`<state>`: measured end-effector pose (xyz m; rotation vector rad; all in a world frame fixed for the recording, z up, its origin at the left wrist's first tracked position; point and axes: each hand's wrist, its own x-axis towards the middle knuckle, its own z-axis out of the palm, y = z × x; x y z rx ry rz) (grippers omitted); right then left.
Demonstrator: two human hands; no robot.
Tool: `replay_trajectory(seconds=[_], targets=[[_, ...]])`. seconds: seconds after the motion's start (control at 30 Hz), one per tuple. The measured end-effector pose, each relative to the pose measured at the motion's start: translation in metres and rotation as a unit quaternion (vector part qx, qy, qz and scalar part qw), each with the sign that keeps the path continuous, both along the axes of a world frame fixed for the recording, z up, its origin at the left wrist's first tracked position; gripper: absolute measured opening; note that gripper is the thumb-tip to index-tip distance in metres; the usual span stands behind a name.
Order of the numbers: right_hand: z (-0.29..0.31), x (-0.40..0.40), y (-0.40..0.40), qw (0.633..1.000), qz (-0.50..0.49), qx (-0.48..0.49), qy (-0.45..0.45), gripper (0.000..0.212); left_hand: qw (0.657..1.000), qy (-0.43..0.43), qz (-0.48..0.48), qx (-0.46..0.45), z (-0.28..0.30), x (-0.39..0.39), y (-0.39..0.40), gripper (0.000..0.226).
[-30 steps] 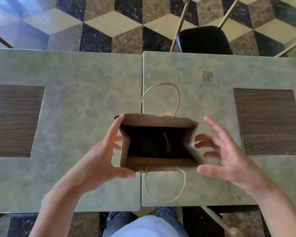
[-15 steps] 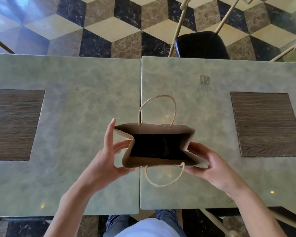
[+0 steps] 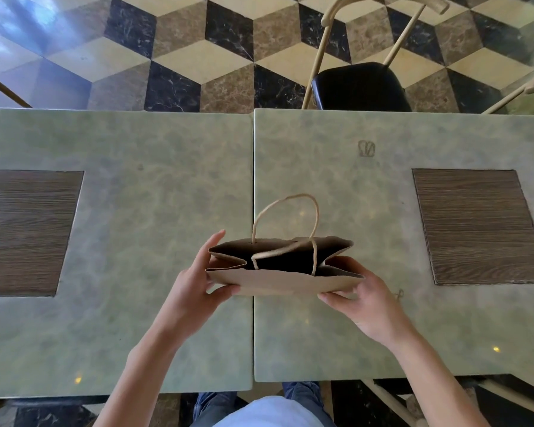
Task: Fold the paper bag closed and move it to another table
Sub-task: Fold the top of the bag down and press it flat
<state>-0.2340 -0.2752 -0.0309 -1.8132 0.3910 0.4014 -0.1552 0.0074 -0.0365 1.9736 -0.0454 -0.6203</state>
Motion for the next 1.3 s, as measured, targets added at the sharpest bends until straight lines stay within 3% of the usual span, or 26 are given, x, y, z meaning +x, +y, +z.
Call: replay_trajectory(seconds=[0.13, 0.37, 0.73, 0.93, 1.13, 1.3], targets=[[-0.009, 0.000, -0.001, 0.999, 0.008, -0.034, -0.025, 0.039, 1.000, 0.014, 0.020, -0.020, -0.005, 0.000, -0.001, 0.095], [-0.019, -0.001, -0.004, 1.000, -0.017, 0.002, -0.024, 0.047, 1.000, 0.014, 0.017, -0.014, -0.011, -0.003, -0.001, 0.086], [-0.026, 0.000, -0.004, 0.998, 0.011, -0.063, -0.004, 0.032, 0.999, 0.032, 0.024, -0.038, -0.019, -0.010, -0.007, 0.050], [-0.034, 0.001, -0.006, 0.999, -0.026, -0.045, 0.009, 0.038, 0.999, 0.020, 0.019, -0.030, -0.017, -0.008, -0.010, 0.052], [-0.023, -0.003, -0.006, 0.998, -0.041, -0.014, -0.046, 0.053, 0.989, 0.041, 0.109, -0.095, -0.014, -0.012, -0.010, 0.042], [-0.019, -0.007, -0.007, 0.993, -0.079, 0.040, -0.074, 0.024, 0.982, 0.057, 0.130, -0.124, -0.015, -0.015, -0.013, 0.038]])
